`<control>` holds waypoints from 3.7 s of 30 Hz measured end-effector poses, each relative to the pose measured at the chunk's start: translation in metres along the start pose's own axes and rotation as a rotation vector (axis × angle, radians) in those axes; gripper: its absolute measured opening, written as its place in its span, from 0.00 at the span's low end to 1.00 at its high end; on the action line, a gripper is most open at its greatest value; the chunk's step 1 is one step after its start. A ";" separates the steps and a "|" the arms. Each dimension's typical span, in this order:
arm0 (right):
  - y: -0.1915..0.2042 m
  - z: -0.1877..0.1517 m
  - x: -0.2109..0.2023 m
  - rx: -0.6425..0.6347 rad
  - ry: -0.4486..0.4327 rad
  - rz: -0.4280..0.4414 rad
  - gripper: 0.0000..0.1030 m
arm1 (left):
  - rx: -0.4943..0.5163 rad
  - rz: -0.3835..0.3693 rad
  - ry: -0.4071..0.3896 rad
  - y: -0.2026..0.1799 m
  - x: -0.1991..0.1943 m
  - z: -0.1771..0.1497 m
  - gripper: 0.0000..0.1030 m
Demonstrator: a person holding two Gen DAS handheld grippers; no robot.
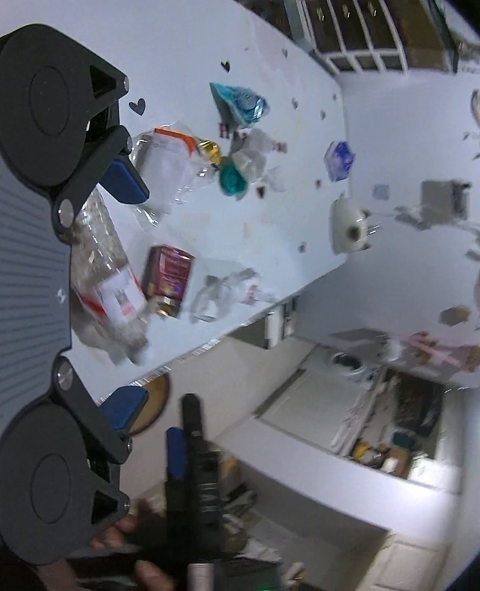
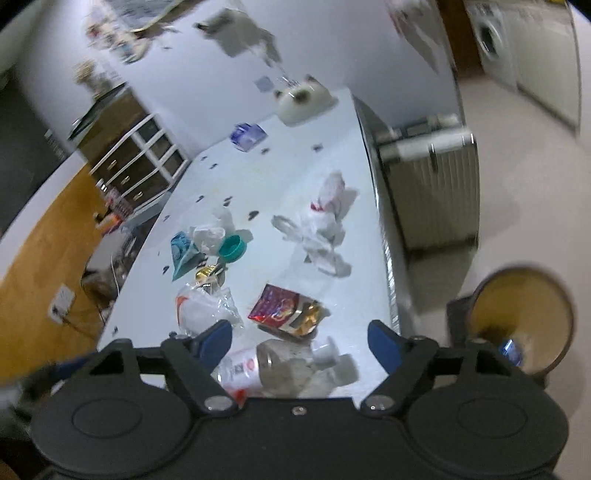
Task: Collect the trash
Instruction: 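Grasp the clear plastic bottle with the left gripper while the right gripper grasps the red wrapper, then carry the bottle and red wrapper with both grippers over the trash bin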
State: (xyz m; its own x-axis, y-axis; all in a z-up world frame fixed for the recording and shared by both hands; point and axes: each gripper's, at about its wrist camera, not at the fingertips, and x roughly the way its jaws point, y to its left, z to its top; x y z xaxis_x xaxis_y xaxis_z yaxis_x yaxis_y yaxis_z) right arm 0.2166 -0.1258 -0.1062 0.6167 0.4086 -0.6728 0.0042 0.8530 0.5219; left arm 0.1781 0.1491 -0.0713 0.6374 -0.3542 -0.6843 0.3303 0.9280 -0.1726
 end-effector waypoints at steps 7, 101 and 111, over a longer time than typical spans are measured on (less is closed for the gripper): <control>-0.005 -0.004 0.047 0.127 0.056 -0.060 0.56 | 0.029 -0.071 0.129 0.043 0.056 -0.007 1.00; 0.064 -0.038 -0.035 -0.482 0.009 -0.118 0.49 | -0.214 0.260 0.061 -0.017 -0.031 -0.028 0.62; 0.012 -0.012 -0.061 -0.441 -0.034 -0.153 0.49 | -0.210 0.245 0.041 -0.067 -0.005 -0.005 0.62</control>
State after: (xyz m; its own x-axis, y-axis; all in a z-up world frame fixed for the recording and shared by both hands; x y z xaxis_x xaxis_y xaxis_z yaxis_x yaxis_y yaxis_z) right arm 0.1699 -0.1366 -0.0647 0.6603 0.2628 -0.7035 -0.2337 0.9622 0.1401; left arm 0.1497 0.0894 -0.0602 0.6503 -0.1165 -0.7507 0.0170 0.9902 -0.1390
